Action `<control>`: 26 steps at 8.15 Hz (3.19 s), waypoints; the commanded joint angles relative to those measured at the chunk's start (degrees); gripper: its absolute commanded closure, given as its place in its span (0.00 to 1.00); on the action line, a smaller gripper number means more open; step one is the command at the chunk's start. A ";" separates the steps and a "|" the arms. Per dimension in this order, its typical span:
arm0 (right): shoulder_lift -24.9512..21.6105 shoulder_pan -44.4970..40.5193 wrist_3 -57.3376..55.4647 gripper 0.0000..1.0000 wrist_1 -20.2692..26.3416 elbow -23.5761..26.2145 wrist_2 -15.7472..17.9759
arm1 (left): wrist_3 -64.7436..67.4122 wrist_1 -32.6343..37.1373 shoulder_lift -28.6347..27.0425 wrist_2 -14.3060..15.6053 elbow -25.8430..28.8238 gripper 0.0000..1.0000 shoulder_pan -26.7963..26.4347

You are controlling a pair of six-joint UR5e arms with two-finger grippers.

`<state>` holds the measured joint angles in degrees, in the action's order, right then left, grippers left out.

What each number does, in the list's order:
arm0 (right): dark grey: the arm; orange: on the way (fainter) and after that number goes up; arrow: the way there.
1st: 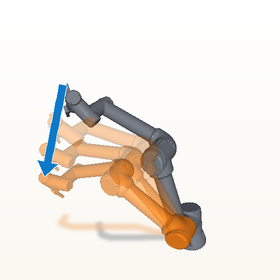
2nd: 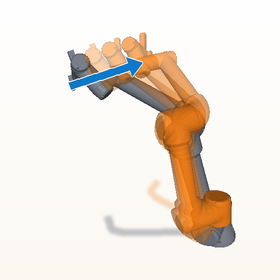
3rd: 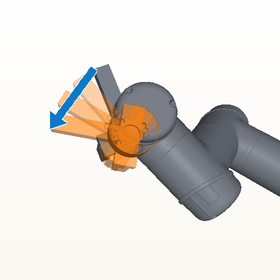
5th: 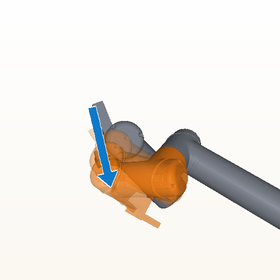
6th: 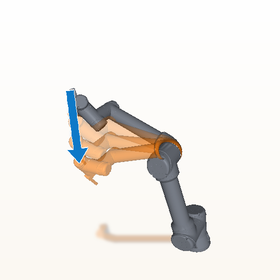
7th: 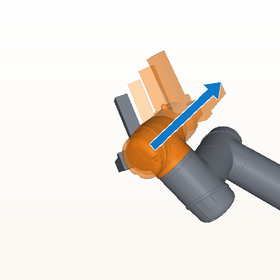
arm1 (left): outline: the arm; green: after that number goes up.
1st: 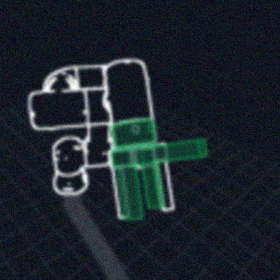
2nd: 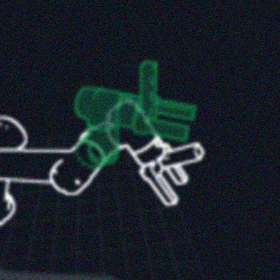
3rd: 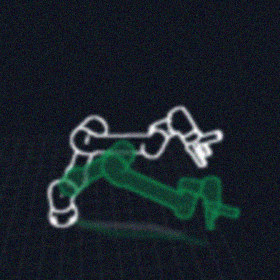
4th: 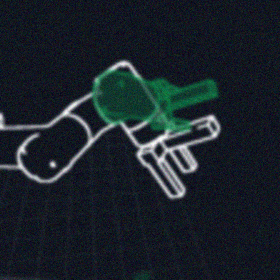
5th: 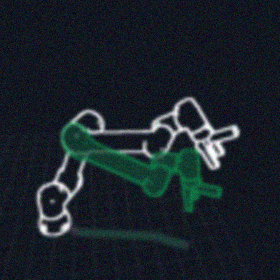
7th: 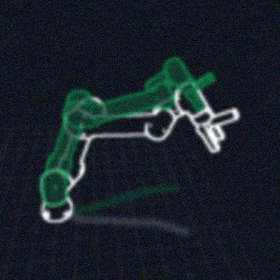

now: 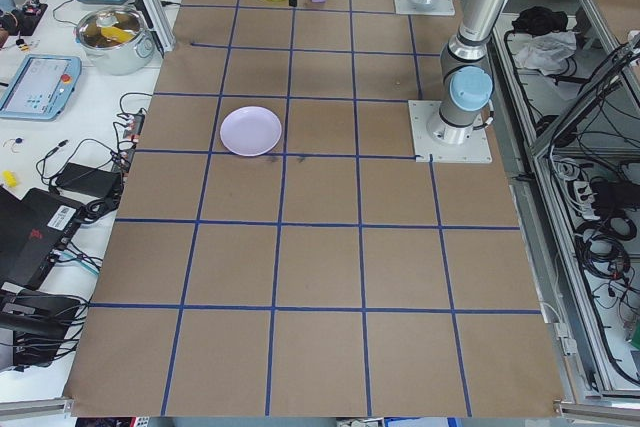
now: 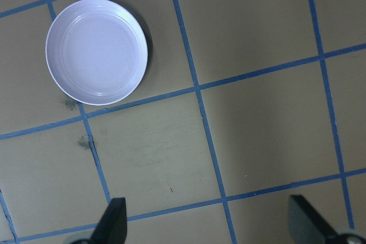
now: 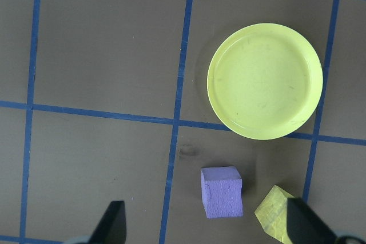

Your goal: Sort blocks by color into plates

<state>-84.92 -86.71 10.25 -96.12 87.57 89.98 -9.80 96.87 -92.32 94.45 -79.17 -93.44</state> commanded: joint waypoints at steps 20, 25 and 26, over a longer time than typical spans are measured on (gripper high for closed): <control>15.03 20.00 -6.38 0.00 -2.23 18.95 6.44 | 0.75 0.16 0.12 -3.39 -1.87 0.00 -0.16; 17.06 20.09 -5.85 0.91 -3.37 18.86 6.61 | 0.84 -0.19 0.30 -3.30 -2.40 0.00 -0.16; 16.98 20.09 -5.94 1.00 -3.37 18.69 6.09 | 0.84 -0.19 0.12 -3.31 -2.40 0.00 -0.16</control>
<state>-67.88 -66.62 4.39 -99.43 106.50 96.61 -9.04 96.85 -91.92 91.22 -81.56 -93.60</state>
